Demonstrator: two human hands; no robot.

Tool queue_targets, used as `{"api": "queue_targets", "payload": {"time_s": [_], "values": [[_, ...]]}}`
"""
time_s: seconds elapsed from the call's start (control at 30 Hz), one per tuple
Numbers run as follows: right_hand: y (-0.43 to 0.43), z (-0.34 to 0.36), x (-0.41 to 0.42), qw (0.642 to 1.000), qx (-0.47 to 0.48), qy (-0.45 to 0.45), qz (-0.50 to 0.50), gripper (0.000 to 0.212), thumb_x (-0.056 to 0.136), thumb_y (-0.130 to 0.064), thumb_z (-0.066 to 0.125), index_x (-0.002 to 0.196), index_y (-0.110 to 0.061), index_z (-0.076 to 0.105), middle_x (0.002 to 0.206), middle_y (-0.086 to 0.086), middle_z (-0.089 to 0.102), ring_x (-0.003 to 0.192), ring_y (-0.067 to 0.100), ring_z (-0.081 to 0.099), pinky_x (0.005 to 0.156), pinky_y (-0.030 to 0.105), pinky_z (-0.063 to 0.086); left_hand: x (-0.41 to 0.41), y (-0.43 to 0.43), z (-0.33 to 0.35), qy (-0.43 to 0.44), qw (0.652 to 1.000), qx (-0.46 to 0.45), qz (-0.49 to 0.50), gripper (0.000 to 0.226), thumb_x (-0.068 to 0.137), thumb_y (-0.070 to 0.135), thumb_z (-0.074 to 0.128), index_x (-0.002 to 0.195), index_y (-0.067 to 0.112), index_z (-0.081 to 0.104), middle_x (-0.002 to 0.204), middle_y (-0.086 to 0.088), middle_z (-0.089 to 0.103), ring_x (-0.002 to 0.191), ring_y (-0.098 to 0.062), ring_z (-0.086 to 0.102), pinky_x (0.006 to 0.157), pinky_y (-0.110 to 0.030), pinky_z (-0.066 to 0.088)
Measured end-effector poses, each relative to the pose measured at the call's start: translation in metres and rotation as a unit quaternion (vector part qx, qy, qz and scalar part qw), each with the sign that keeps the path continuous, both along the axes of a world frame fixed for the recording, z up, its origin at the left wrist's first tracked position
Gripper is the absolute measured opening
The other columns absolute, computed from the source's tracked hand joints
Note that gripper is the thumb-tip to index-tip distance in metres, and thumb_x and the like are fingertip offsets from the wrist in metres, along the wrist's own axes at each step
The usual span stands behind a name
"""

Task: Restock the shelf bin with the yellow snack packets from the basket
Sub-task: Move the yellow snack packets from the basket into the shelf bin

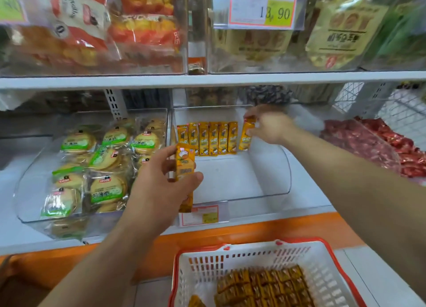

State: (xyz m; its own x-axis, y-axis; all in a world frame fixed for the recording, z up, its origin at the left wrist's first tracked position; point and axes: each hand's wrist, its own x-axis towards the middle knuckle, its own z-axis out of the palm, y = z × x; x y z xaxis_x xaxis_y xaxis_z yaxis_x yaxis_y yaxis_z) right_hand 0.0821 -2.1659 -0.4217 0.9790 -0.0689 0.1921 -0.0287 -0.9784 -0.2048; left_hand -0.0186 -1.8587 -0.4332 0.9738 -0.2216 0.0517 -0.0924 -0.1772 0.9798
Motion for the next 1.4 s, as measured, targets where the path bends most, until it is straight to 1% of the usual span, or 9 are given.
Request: {"api": "queue_targets", "payload": {"time_s": [0.33, 0.5, 0.67, 0.8, 0.93, 1.0, 1.07, 1.23, 1.4], "values": [[0.0, -0.011, 0.056, 0.989, -0.112, 0.101, 0.01, 0.046, 0.077, -0.029, 0.082, 0.12, -0.025, 0.065, 0.119, 0.005, 0.065, 0.107, 0.027, 0.061, 0.074, 0.025, 0.04, 0.012, 0.0, -0.016, 0.015, 0.999, 0.038, 0.026, 0.061, 0.076, 0.033, 0.085, 0.13, 0.038, 0.057, 0.105, 0.016, 0.075, 0.087, -0.013, 0.076, 0.06, -0.032, 0.062], [-0.001, -0.015, 0.058, 0.989, -0.118, 0.093, 0.002, 0.038, 0.085, -0.022, 0.072, 0.122, -0.024, 0.061, 0.122, 0.007, 0.062, 0.098, 0.027, 0.062, 0.068, 0.028, 0.043, 0.013, -0.003, -0.02, 0.016, 0.998, 0.044, 0.032, 0.061, 0.076, 0.031, 0.086, 0.13, 0.038, 0.058, 0.103, 0.019, 0.075, 0.083, -0.007, 0.075, 0.053, -0.022, 0.057], [-0.002, -0.005, 0.039, 0.992, -0.113, 0.051, 0.0, 0.04, 0.089, -0.031, 0.068, 0.127, -0.026, 0.06, 0.133, 0.004, 0.057, 0.115, 0.027, 0.058, 0.089, 0.033, 0.051, 0.009, -0.008, -0.014, 0.023, 0.999, 0.042, 0.024, 0.061, 0.077, 0.032, 0.086, 0.13, 0.035, 0.056, 0.107, 0.018, 0.073, 0.083, 0.001, 0.072, 0.053, -0.019, 0.057], [0.007, 0.011, 0.003, 0.992, -0.117, 0.056, 0.01, 0.04, 0.089, -0.033, 0.067, 0.127, -0.021, 0.06, 0.129, 0.007, 0.061, 0.114, 0.028, 0.059, 0.094, 0.038, 0.051, 0.004, -0.009, -0.008, 0.023, 0.998, 0.046, 0.02, 0.059, 0.078, 0.031, 0.086, 0.13, 0.033, 0.058, 0.107, 0.014, 0.072, 0.082, -0.006, 0.073, 0.056, -0.025, 0.06], [0.039, 0.02, -0.055, 0.995, 0.09, -0.024, 0.046, 0.024, 0.083, -0.025, 0.076, 0.106, -0.02, 0.071, 0.099, -0.004, 0.071, 0.095, 0.018, 0.065, 0.084, 0.021, 0.049, -0.004, -0.009, -0.002, 0.021, 1.0, 0.02, 0.012, 0.056, 0.079, 0.025, 0.086, 0.127, 0.038, 0.062, 0.096, 0.009, 0.071, 0.074, -0.005, 0.071, 0.048, -0.024, 0.057], [0.068, 0.021, -0.089, 0.954, 0.282, -0.026, 0.095, 0.018, 0.085, -0.016, 0.077, 0.099, -0.024, 0.069, 0.089, -0.003, 0.07, 0.083, 0.015, 0.062, 0.073, 0.015, 0.046, -0.007, -0.009, 0.001, 0.024, 0.999, 0.022, 0.001, 0.054, 0.078, 0.024, 0.087, 0.125, 0.039, 0.063, 0.095, 0.007, 0.073, 0.075, -0.013, 0.073, 0.053, -0.033, 0.061], [0.093, 0.022, -0.118, 0.901, 0.412, 0.016, 0.133, 0.02, 0.092, -0.018, 0.068, 0.108, -0.031, 0.065, 0.1, 0.003, 0.07, 0.083, 0.016, 0.065, 0.072, 0.023, 0.051, -0.011, -0.012, 0.002, 0.03, 0.999, 0.023, -0.009, 0.049, 0.076, 0.022, 0.088, 0.117, 0.034, 0.064, 0.096, 0.004, 0.075, 0.078, -0.017, 0.074, 0.058, -0.041, 0.063], [0.105, 0.017, -0.164, 0.852, 0.504, 0.048, 0.133, 0.028, 0.096, -0.02, 0.062, 0.121, -0.033, 0.062, 0.117, 0.0, 0.065, 0.094, 0.024, 0.07, 0.08, 0.037, 0.061, -0.031, -0.027, 0.002, 0.025, 0.999, -0.004, -0.048, 0.041, 0.072, 0.018, 0.09, 0.103, 0.025, 0.063, 0.094, -0.001, 0.077, 0.078, -0.025, 0.074, 0.06, -0.046, 0.062], [0.075, 0.011, -0.182, 0.781, 0.62, 0.001, 0.071, 0.025, 0.092, -0.007, 0.065, 0.115, -0.017, 0.067, 0.103, 0.011, 0.068, 0.079, 0.03, 0.071, 0.077, 0.038, 0.061, -0.049, -0.043, 0.004, 0.014, 0.995, -0.017, -0.093, 0.037, 0.08, 0.013, 0.084, 0.108, 0.028, 0.067, 0.093, 0.004, 0.077, 0.08, -0.028, 0.072, 0.07, -0.043, 0.061]]}}
